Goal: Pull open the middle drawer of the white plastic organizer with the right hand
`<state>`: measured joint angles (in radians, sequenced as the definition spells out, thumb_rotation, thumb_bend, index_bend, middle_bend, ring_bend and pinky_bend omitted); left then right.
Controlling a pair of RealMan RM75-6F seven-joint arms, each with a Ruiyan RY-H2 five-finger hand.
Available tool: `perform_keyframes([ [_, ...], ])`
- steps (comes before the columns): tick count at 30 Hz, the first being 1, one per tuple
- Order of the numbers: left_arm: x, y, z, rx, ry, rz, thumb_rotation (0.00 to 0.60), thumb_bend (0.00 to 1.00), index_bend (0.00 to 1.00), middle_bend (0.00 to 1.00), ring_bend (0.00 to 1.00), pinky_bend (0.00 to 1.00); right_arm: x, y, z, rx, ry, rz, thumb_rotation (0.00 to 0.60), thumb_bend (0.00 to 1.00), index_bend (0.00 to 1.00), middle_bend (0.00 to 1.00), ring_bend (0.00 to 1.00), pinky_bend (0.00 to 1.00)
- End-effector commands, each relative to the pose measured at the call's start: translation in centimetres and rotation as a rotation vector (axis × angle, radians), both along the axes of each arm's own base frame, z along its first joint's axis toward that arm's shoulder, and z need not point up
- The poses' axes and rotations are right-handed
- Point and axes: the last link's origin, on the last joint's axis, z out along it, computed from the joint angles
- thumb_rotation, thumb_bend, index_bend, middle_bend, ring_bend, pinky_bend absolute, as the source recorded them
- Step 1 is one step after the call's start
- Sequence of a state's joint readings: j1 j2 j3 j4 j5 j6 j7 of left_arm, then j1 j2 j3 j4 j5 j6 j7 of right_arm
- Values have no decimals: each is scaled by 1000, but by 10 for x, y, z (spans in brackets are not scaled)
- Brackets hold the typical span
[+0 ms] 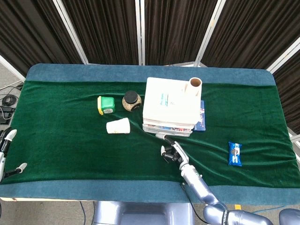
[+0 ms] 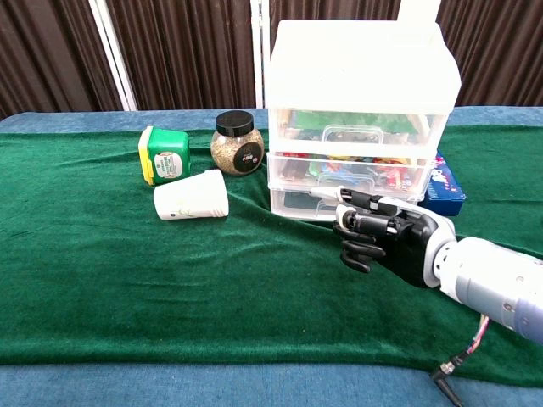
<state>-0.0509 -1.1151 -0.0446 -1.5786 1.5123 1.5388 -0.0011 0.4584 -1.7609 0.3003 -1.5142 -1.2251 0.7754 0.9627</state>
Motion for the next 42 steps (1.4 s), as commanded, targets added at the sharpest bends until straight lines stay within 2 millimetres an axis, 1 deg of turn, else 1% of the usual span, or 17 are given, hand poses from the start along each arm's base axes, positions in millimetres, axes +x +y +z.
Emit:
perform_keyframes([
  [1,0,0,0,-1,1,-1,600,75,0,0,0,0,-1,3,2,2,-2,3,600,650,243,960,1000,863],
  [5,0,0,-1,-2,2,-1,600,74,0,0,0,0,-3,5,5,-3,-2,2,600,649,245,959,999,863],
  [8,0,0,0,0,2,-1,600,75,0,0,0,0,-9,7,10,-95,59,25,600,642,258,954,996,861],
  [11,0,0,-1,-1,4,-1,600,75,0,0,0,0,-14,8,15,-216,175,75,600,627,254,942,987,854],
  [13,1,0,-1,0,5,-3,600,75,0,0,0,0,-17,11,21,-353,319,145,600,627,235,936,984,852],
  [16,1,-1,-1,0,9,-3,600,75,0,0,0,0,-16,15,26,-450,413,195,600,627,221,932,984,852],
  [21,2,-1,-4,-5,20,-6,600,74,0,0,0,0,-15,24,34,-536,503,261,600,627,209,932,984,852],
  [24,3,-2,-6,-7,27,-8,600,74,0,0,0,0,-16,26,40,-576,576,294,600,627,211,932,984,852],
  [25,3,-2,-6,-8,30,-9,600,74,0,0,0,0,-18,24,42,-608,657,323,600,627,219,932,984,852],
  [28,4,-2,-7,-8,33,-9,600,75,0,0,0,0,-19,22,44,-663,792,363,600,628,267,936,984,852],
  [33,4,-3,-8,-9,36,-10,600,75,0,0,0,0,-17,17,45,-692,927,381,600,635,316,942,984,855],
  [42,4,-3,-5,3,34,-9,600,74,0,0,0,0,-14,7,49,-686,1029,387,600,635,290,942,984,855],
])
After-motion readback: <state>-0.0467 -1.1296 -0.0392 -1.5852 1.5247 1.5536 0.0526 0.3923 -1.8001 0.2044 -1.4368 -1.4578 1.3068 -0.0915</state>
